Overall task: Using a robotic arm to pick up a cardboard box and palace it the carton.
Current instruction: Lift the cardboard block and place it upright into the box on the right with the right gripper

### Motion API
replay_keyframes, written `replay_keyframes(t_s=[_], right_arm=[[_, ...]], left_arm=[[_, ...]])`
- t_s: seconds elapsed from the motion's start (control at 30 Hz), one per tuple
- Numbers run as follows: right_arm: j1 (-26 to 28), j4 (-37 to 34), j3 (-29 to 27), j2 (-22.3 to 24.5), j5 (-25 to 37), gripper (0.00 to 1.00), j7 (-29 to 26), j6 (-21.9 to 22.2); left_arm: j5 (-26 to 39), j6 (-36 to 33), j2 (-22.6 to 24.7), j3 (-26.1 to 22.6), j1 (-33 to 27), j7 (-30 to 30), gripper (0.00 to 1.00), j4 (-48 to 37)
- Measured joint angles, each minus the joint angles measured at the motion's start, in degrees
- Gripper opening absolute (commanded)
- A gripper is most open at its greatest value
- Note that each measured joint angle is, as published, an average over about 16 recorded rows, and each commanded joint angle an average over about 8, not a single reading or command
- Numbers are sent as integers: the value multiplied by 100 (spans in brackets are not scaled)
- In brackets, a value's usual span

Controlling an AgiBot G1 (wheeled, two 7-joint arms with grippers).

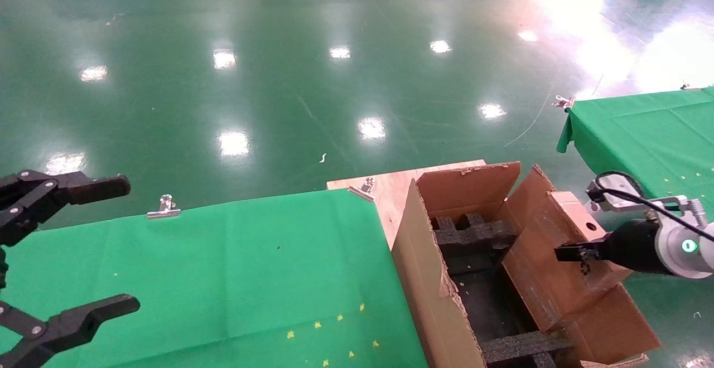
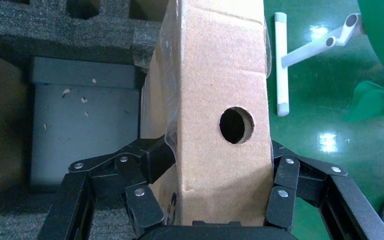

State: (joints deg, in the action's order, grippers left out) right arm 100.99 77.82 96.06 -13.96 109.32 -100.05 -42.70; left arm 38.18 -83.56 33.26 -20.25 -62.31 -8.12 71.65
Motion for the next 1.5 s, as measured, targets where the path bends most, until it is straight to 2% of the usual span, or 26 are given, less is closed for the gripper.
replay_keyframes(t_s=[0.77, 1.13, 1.5], right_arm=[[-429, -7, 206, -504, 904, 0, -743, 274], [-566, -4, 240, -686, 1493, 0, -1223, 241], [-817, -27, 319, -849, 1659, 0, -1544, 276]], left_arm=[[-1, 0, 0, -1, 0, 0, 100, 0], [-1, 0, 0, -1, 0, 1, 100, 0], [-1, 1, -1, -1, 0, 1, 100, 0]])
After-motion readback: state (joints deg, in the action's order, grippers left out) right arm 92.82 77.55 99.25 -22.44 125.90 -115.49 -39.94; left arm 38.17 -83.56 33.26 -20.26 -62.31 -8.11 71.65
